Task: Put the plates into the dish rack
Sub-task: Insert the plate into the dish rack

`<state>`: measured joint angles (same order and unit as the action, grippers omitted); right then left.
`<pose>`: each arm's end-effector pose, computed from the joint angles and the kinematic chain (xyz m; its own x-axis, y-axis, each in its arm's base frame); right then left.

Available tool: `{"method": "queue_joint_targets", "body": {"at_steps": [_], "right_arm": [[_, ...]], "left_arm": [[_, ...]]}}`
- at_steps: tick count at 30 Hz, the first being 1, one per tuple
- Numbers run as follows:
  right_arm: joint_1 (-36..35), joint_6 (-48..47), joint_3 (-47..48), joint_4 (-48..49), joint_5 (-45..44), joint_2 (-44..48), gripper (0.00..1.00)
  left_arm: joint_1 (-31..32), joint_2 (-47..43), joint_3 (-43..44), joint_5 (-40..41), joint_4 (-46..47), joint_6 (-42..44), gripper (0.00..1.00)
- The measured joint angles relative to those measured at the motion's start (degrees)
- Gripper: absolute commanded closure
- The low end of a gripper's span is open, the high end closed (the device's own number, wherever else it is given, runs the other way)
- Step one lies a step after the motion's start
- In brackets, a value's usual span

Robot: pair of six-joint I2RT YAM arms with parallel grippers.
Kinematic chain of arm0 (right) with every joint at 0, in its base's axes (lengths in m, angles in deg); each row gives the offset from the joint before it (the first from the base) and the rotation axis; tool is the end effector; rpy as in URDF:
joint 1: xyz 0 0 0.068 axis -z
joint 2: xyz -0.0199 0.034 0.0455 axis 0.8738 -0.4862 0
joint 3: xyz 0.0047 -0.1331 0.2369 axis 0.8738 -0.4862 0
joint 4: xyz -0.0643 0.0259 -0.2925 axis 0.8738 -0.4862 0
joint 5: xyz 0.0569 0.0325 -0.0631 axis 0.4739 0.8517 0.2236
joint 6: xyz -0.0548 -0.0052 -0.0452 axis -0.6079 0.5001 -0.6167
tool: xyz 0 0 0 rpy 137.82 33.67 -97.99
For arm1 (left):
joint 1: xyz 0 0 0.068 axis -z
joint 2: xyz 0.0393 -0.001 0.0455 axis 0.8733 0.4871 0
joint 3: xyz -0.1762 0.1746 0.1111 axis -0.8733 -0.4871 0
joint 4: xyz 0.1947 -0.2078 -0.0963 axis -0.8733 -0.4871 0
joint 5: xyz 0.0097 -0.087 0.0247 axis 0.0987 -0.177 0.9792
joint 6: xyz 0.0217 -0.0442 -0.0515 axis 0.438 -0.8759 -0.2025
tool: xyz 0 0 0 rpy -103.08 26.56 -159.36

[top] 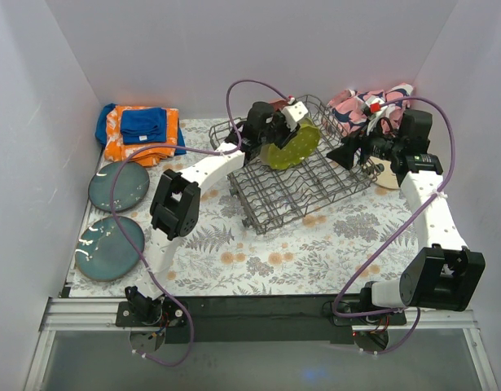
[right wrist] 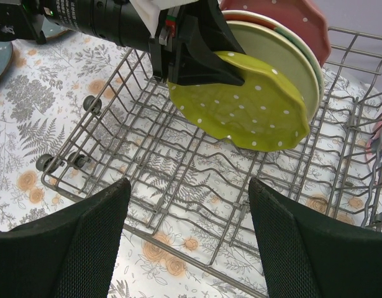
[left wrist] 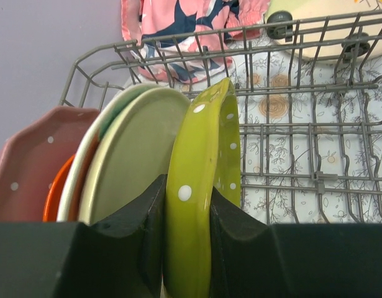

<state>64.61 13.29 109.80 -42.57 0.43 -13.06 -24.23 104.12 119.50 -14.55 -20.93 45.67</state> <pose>0.3582 0.0225 0.3527 -0.2006 -0.1494 -0.9682 -0.7531 0.6556 0.0549 0.4730 -0.3730 0.2595 -0.4557 -0.0024 -0.8901 0.6939 0.6254 -0.3569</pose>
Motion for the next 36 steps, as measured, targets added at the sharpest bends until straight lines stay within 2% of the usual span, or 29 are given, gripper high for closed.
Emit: {"method": "queue_joint_targets", "body": {"at_steps": [5,8,9,16,19,25,26,30,36], "right_arm": [[0.1,0.0,-0.2,0.0,0.0,0.0,0.18],[0.1,0.0,-0.2,0.0,0.0,0.0,0.18],[0.1,0.0,-0.2,0.0,0.0,0.0,0.18],[0.2,0.0,-0.2,0.0,0.2,0.0,0.18],[0.4,0.0,-0.2,0.0,0.3,0.0,0.18],[0.4,0.0,-0.2,0.0,0.4,0.0,0.17],[0.4,0.0,-0.2,0.0,0.4,0.0,0.17],[0.5,0.0,-0.2,0.0,0.4,0.0,0.18],[0.5,0.0,-0.2,0.0,0.5,0.0,0.17]], "left_arm": [[0.2,0.1,-1.2,1.0,0.2,-0.1,1.00],[0.4,0.1,-1.4,1.6,0.3,-0.1,0.93],[0.5,0.1,-1.4,1.7,0.3,-0.1,0.87],[0.9,0.1,-1.7,2.8,0.9,-0.5,0.66],[1.1,0.1,-1.7,3.2,3.8,-1.1,0.62],[1.7,0.1,-1.7,3.8,6.6,-2.0,0.59],[1.7,0.1,-1.7,3.8,6.8,-2.2,0.53],[1.9,0.1,-1.7,4.3,7.1,-2.7,0.44],[1.9,-1.0,-1.9,5.2,7.4,-3.3,0.41]]}}
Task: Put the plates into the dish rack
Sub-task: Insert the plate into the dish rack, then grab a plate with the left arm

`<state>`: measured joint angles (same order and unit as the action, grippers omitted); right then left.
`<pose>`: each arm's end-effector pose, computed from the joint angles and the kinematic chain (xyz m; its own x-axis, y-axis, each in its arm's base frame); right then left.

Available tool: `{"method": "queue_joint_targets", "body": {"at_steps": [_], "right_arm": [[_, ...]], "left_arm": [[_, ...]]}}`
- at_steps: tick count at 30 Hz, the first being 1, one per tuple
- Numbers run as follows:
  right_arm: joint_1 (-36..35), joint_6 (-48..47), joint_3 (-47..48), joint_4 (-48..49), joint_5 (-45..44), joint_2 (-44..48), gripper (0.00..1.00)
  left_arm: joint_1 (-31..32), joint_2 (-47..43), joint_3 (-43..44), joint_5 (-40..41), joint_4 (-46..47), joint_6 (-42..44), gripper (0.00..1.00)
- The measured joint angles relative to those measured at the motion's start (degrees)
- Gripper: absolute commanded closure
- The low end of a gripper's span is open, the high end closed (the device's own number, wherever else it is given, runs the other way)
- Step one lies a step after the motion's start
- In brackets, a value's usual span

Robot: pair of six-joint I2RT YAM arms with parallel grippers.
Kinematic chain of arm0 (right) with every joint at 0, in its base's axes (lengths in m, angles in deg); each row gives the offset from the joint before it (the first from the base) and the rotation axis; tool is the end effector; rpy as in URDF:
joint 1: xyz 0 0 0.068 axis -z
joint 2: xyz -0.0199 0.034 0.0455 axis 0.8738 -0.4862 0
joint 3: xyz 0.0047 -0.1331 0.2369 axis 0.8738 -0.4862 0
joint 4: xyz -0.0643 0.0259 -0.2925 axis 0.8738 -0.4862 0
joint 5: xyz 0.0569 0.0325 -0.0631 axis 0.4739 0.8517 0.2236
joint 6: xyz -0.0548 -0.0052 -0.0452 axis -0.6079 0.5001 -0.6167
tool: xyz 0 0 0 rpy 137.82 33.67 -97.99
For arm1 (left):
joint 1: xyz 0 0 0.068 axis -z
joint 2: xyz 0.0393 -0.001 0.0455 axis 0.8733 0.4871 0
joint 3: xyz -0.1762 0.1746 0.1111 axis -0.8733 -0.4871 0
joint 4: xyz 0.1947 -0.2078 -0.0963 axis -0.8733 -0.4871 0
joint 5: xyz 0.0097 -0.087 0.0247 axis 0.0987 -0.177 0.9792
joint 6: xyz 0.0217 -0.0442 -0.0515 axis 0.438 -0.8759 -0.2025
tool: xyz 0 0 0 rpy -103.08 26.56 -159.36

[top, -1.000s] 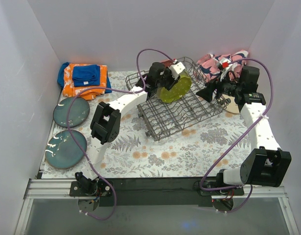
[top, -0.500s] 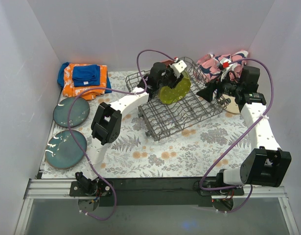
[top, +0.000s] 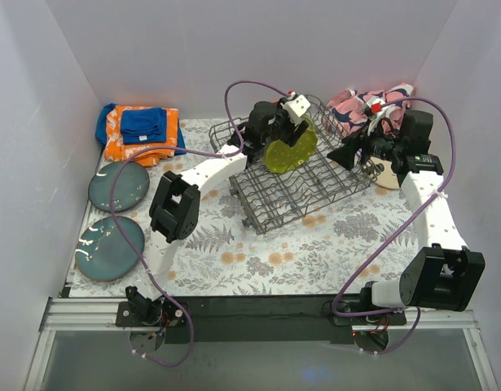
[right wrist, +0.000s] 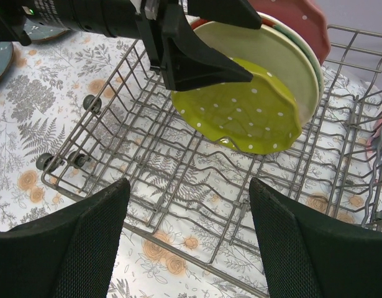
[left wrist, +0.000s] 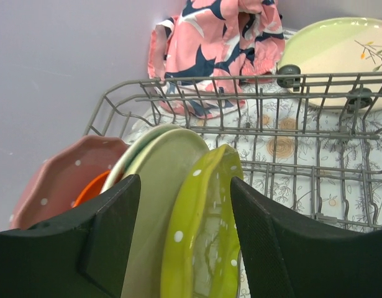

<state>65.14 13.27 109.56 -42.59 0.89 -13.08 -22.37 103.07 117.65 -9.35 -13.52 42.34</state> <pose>0.3581 0.0195 0.3510 -0.2051 -0.1459 -0.9678 -0.7516 0.6568 0.0603 0.4645 -0.3847 0.2727 -0.3978 -0.1108 -0.9108 0.6718 0.6409 -0.3714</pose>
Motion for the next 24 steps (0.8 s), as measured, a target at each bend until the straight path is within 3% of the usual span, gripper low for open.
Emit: {"method": "queue_joint_targets", "body": {"at_steps": [16,24], "right_arm": [[0.3,-1.6,0.0,-0.3,-0.2,0.0,0.16],[0.5,-9.9,0.0,-6.7,-9.8,0.2,0.12]], "left_arm": [[0.0,-17.7,-8.9,3.4,2.3,-4.1,0.38],[0.0,-38.6,-27.3,6.9,-1.7,-14.1,0.25]]}}
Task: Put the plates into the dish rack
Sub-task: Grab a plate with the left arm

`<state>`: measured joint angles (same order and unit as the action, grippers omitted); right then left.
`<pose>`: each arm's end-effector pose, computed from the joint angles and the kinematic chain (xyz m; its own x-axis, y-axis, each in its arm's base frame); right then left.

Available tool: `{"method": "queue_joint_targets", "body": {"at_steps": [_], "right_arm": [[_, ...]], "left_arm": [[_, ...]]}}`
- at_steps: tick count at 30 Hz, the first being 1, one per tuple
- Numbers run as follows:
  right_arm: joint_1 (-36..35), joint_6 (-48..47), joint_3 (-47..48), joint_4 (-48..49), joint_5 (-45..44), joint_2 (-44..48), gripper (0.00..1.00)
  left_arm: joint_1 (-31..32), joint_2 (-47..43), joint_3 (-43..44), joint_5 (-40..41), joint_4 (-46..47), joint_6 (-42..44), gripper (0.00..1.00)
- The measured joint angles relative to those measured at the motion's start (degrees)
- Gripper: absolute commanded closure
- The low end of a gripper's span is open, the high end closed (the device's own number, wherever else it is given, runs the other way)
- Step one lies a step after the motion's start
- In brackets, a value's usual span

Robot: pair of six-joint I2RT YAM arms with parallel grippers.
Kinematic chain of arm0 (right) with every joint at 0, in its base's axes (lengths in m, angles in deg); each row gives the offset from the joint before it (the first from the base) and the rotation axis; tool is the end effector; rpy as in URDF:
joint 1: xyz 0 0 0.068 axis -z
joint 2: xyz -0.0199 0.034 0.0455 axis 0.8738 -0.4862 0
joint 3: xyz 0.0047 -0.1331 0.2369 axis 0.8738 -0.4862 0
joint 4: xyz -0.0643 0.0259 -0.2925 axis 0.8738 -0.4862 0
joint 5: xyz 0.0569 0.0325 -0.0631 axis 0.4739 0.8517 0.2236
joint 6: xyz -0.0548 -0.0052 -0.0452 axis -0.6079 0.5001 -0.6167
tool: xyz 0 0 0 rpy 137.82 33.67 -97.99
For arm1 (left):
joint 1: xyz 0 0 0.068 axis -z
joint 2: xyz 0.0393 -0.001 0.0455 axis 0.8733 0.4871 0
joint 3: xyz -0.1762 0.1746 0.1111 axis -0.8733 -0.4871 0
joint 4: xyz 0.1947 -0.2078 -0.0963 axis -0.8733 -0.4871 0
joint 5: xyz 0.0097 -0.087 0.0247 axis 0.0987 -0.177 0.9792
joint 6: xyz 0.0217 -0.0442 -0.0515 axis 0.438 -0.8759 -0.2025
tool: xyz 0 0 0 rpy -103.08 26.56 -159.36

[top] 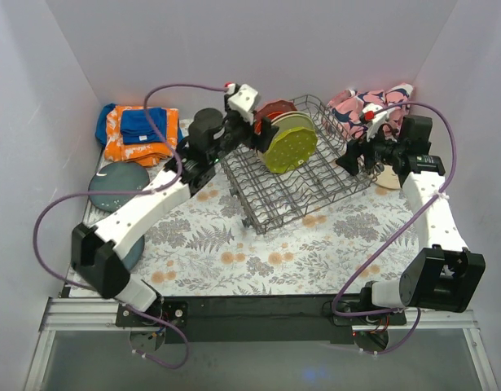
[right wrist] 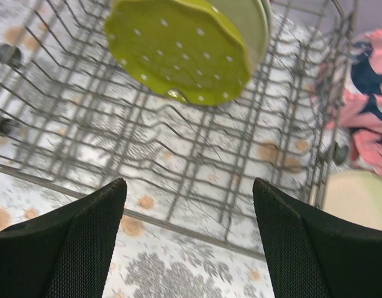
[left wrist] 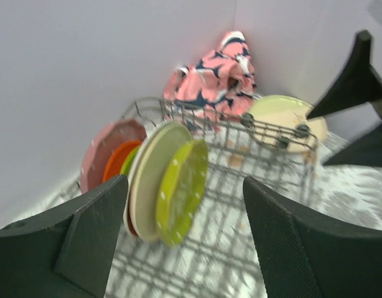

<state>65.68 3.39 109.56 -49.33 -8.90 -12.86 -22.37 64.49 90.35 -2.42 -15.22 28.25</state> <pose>0.3574 0.0093 0.3371 -0.2312 -0.2952 -0.9271 -0.6754 0.7346 -0.0655 0.3418 -0.2783 0.4079 -0.3969 -0.3973 -0.8274 0.5615 0.6080 -0.5613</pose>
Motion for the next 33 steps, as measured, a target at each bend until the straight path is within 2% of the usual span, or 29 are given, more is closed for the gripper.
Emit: {"method": "queue_joint_targets", "body": {"at_steps": [8,11,15,18,23,28,33], "right_arm": [[5.7,-8.3,1.2,-10.7,-8.7,1.6,0.13],[6.6,-9.3,1.5,-13.6,-10.5,1.6,0.13],[6.6,-9.4,1.5,-16.3,-10.2,1.6,0.13],[6.5,-9.2,1.5,-17.6,-8.8,1.6,0.13],[6.4,-9.2,1.5,-18.8,-6.6,1.5,0.13],[6.1,-9.4,1.4,-19.7,-6.5,1.4,0.13],[6.0,-9.7,1.3,-19.9,-7.1,1.3,0.13]], "left_arm": [[-0.3,-28.3,-21.1,2.4,-8.0,-12.4,0.24],[-0.6,-34.9,-26.8,3.6,-10.4,-18.3,0.17],[-0.9,-38.8,-34.7,5.4,-13.1,-28.7,0.13],[-1.1,-37.4,-37.7,5.7,-14.4,-36.1,0.09],[-2.1,-30.3,-37.7,6.7,-14.6,-47.3,0.09],[-5.7,-16.3,-28.6,8.2,-20.4,-57.7,0.13],[-8.5,-5.2,-18.4,10.5,-27.9,-63.0,0.16]]}}
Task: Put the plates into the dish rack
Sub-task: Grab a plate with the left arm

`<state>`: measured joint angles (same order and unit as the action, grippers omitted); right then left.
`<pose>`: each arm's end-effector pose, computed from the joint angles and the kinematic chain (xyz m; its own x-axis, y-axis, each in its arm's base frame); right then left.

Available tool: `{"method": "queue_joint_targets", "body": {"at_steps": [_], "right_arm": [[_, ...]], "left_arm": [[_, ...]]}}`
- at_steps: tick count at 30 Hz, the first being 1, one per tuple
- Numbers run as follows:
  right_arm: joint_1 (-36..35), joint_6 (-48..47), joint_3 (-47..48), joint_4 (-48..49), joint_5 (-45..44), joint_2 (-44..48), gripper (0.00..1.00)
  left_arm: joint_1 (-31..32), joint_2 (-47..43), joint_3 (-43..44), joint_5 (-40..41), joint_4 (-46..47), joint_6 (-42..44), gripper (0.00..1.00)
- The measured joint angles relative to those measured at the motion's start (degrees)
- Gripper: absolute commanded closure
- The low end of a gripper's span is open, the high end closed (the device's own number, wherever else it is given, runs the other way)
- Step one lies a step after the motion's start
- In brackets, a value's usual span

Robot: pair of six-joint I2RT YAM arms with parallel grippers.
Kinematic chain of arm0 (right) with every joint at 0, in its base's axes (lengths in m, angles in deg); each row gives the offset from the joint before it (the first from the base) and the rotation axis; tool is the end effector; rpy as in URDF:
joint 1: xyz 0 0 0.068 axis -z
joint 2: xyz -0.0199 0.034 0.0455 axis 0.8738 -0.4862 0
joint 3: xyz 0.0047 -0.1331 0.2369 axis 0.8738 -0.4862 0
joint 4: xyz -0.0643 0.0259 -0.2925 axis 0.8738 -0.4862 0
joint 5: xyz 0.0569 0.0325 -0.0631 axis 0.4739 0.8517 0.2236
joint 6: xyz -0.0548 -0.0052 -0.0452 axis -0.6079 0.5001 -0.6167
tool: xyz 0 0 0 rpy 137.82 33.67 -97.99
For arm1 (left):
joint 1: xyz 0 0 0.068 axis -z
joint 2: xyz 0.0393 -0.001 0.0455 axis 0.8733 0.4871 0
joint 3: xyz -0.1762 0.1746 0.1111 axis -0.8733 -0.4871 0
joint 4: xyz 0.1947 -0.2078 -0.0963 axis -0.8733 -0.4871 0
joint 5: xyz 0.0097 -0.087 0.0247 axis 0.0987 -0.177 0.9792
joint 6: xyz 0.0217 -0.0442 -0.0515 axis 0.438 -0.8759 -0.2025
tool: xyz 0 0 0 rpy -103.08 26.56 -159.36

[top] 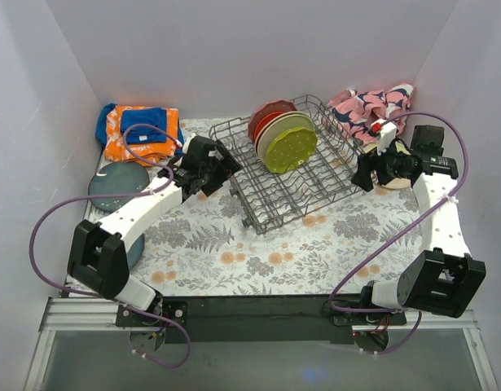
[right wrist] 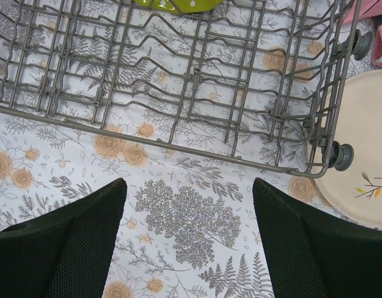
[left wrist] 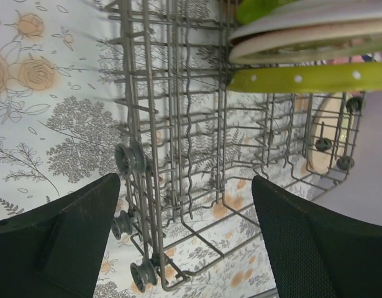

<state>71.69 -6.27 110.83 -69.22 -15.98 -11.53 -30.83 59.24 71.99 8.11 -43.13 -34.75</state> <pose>0.3295 -0.0288 0.3178 -0.4623 -0.3860 -0.7983 -0.5954 0.8023 -0.0432 0.3342 -0.1866 0.2535 -0.3607 -0.9323 0.0265 -0.6293 0.2223 -0.7447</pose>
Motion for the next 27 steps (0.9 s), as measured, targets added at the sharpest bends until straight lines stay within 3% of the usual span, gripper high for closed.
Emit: {"method": "queue_joint_targets", "body": {"at_steps": [4,10,13,16,23,27], "right_arm": [[0.0,0.0,0.0,-0.2,-0.1,-0.6,0.13],[-0.6,0.0,-0.2,-0.4,1.1,-0.9,0.13],[-2.5,0.0,-0.2,-0.4,1.9,-0.9,0.13],[-6.5,0.3,-0.2,0.0,2.7,-1.1,0.13],[-15.4,2.6,-0.5,4.1,6.7,-3.5,0.13],[-17.5,3.5,-3.6,7.3,10.0,-3.6,0.12]], "left_arm": [[-2.5,4.4,2.7,0.4,-2.8,-1.2,0.25],[-6.1,11.0,6.0,0.9,-4.6,-0.8,0.23],[-8.4,10.3,5.1,2.2,-5.7,-0.5,0.23],[-14.4,6.3,2.4,2.2,-6.3,-0.3,0.23],[-35.1,-4.8,-5.9,1.4,-4.4,3.6,0.19],[-38.4,-6.4,-9.0,-0.8,-0.7,13.4,0.19]]}}
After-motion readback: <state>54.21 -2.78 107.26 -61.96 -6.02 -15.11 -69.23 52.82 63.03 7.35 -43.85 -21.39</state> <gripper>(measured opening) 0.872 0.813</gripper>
